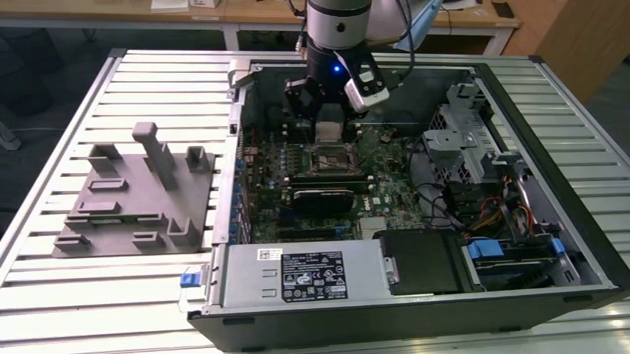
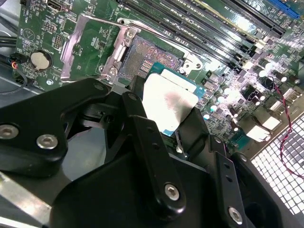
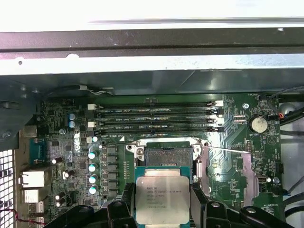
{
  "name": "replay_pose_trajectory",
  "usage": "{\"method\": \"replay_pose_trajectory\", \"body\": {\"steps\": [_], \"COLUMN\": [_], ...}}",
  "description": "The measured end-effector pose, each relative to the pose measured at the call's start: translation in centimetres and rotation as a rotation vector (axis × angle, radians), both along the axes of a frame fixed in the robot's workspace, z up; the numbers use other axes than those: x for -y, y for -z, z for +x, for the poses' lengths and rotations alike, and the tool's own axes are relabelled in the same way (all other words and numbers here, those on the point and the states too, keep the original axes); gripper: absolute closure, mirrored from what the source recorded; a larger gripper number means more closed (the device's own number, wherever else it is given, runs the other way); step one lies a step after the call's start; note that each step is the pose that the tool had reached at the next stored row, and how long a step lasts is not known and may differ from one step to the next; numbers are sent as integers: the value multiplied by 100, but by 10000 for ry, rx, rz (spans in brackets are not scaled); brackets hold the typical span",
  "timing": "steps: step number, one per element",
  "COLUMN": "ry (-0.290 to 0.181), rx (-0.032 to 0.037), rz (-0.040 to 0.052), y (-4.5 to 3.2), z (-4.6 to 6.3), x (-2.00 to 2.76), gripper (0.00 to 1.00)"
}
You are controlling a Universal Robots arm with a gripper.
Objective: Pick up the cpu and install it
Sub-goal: 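Place the cpu into insertion slot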
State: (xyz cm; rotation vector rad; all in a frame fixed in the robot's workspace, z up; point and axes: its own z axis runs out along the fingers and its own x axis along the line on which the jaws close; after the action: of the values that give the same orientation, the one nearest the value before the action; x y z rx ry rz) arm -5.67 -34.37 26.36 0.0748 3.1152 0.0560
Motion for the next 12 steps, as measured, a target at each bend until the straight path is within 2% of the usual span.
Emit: {"method": "replay_pose_trajectory", "body": {"steps": [10,12], "ry": [12,174], "rx": [0,0], "rz": [0,1], "y": [1,1], "z": [0,1], "x": [0,0], "gripper": [46,46]}}
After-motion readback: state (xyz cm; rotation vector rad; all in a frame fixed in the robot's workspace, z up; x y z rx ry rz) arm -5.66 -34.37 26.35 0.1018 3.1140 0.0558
